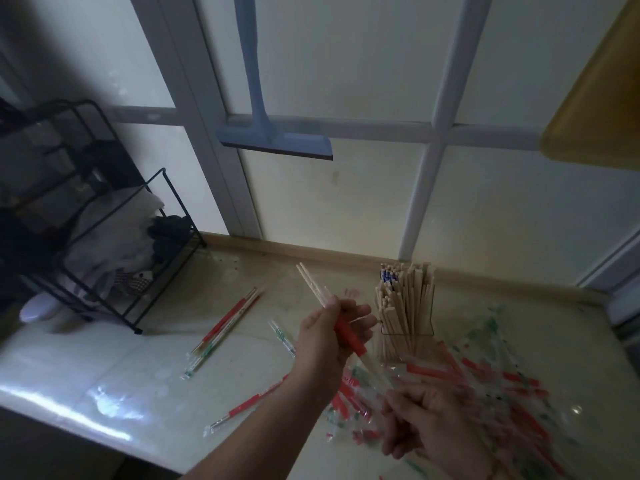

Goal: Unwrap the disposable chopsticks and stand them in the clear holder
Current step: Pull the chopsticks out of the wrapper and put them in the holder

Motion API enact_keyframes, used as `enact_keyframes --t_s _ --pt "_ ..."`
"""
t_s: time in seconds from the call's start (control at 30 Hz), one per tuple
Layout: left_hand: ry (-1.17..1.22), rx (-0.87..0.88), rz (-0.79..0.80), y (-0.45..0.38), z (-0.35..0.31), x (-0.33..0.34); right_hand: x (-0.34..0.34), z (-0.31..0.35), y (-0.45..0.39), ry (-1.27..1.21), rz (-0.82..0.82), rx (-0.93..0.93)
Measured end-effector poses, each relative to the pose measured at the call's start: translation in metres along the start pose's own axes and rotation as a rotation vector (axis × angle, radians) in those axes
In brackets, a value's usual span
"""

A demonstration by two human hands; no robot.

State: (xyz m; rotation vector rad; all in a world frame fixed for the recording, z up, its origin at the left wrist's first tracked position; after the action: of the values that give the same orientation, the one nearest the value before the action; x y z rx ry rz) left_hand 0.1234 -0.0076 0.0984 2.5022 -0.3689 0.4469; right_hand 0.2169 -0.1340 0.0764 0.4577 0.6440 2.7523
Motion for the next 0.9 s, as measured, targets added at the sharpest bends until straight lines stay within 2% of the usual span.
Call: enact_keyframes --t_s 0.17,0.37,0.6,0.7,0.8,0.87,0.9 --pt "0.032 0.082 -0.117 -0.021 -0.033 -0.03 -0.014 -0.008 0.002 0.1 0.031 0.017" --pt "-0.019 0.102 -0.161 -0.043 -0.037 -0.046 -0.018 -0.009 0.011 0.217 0.067 0.018" --pt "0.116 0.155 -0.298 -0.066 -0.064 -0.083 -0.076 -0.018 0.033 0.452 0.011 -0.019" --pt "0.173 0.192 -0.333 -0.07 -0.077 -0.097 -0.111 -0.037 0.037 0.499 -0.027 0.084" --pt "0.218 0.198 -0.379 -0.071 -0.084 -0.105 -0.14 -0.08 0.04 0.412 0.029 0.28" --pt "0.225 0.205 -0.414 -0.07 -0.086 -0.108 -0.157 -0.098 0.037 0.357 0.015 0.234" --pt "0.233 0.208 -0.425 -0.07 -0.087 -0.11 -0.152 -0.098 0.035 0.407 0.056 0.223"
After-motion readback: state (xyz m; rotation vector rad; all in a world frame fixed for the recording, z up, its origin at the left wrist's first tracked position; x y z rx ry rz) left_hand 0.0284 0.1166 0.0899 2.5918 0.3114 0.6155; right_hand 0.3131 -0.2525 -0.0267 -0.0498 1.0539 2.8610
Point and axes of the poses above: each hand's wrist, its own y-axis away from the middle knuckle, its own x-axis out of the palm, z = x × y, the point moved 7 cm from there along -y, towards the middle knuckle, and after that the axes turned 6 degrees about -y, right-handed, at the moved point
